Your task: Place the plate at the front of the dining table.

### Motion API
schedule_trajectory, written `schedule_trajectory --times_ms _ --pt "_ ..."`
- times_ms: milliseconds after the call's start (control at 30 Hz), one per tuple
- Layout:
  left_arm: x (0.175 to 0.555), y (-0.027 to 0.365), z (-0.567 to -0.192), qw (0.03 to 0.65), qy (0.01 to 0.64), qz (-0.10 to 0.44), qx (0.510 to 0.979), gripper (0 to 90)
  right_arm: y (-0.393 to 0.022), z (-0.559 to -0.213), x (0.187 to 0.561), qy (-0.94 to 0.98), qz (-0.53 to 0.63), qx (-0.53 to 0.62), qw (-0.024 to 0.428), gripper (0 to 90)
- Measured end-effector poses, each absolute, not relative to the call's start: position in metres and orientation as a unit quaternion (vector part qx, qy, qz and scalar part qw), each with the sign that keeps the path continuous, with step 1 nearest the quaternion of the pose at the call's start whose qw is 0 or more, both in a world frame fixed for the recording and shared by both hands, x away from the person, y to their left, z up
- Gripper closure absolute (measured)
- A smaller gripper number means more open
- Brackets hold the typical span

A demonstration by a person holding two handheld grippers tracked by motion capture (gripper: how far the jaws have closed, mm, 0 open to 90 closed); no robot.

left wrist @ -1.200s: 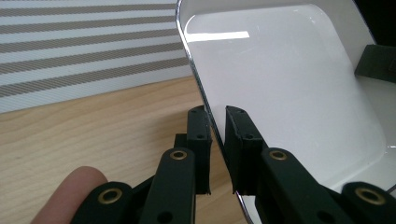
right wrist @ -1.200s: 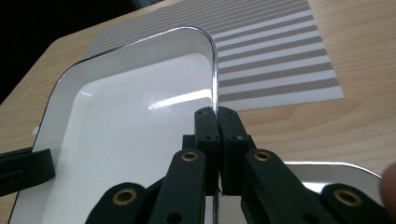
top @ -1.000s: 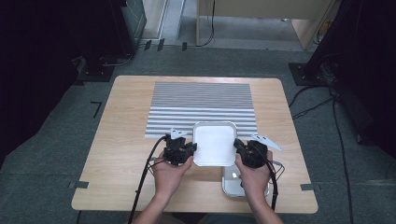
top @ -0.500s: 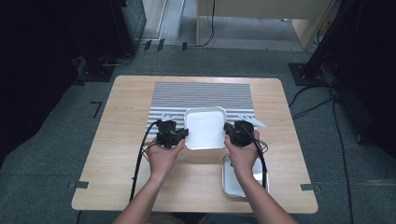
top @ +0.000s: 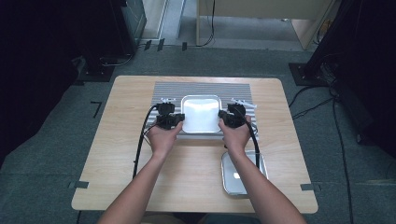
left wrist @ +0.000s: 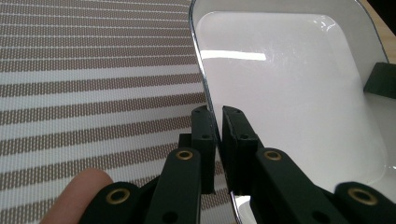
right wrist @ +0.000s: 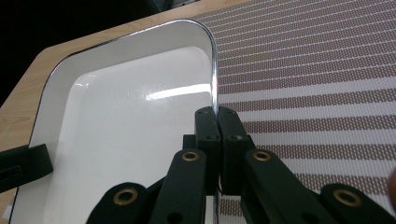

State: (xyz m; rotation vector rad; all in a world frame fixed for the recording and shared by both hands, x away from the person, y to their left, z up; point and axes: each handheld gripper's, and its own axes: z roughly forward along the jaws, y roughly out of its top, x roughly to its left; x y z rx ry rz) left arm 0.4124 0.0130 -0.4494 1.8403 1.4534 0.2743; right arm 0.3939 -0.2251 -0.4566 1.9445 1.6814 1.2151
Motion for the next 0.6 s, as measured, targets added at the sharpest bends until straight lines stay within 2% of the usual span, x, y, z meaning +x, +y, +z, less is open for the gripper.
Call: schedule_trajectory --times_ms 433,600 --pt "0.441 0.015 -0.460 0.376 0.591 0.095 0.708 85.6 -0.218 -0.459 0.426 0.597 0.400 0.677 0.160 90.0" --pt "0.459 0.018 -0.468 0.364 0.605 0.091 0.702 86.2 -0.214 -0.467 0.444 0.596 0.390 0.686 0.149 89.9"
